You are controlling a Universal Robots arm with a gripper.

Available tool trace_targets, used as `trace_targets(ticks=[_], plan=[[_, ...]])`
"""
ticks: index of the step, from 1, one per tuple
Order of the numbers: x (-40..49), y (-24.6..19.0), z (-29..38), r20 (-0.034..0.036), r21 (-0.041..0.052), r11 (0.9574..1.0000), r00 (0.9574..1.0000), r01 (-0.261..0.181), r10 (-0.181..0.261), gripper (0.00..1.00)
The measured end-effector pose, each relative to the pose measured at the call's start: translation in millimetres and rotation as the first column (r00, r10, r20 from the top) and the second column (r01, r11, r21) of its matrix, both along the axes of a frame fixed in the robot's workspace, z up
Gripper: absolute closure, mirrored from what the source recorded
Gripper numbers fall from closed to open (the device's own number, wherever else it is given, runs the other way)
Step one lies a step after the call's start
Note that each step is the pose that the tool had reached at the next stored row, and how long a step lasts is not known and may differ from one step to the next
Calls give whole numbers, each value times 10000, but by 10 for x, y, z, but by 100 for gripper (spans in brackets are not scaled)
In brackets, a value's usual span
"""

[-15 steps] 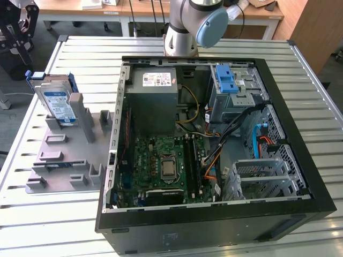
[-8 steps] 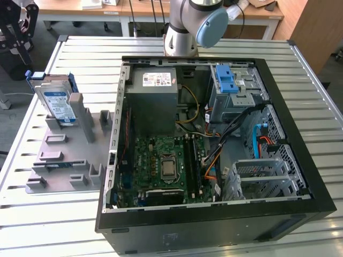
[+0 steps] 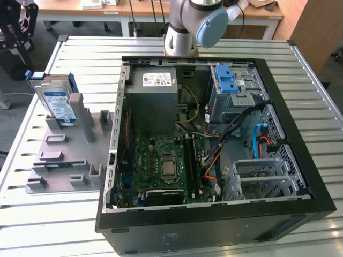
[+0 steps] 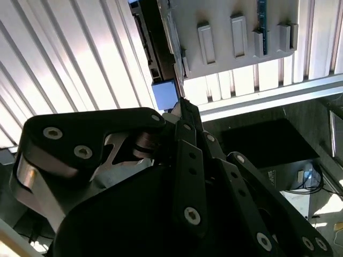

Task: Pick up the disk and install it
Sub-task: 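Pick up the disk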

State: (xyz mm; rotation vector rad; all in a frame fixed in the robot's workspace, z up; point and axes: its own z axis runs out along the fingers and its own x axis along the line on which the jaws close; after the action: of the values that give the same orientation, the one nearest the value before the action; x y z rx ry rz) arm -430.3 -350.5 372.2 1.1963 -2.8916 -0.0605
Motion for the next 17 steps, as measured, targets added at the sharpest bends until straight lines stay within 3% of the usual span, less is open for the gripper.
trace_targets(ticks=[9,17], plan=[[0,0,0,41,-2,9980,9980,-630,630,90],[0,0,-1,123,-10,9924,9924,-1227,1227,90]])
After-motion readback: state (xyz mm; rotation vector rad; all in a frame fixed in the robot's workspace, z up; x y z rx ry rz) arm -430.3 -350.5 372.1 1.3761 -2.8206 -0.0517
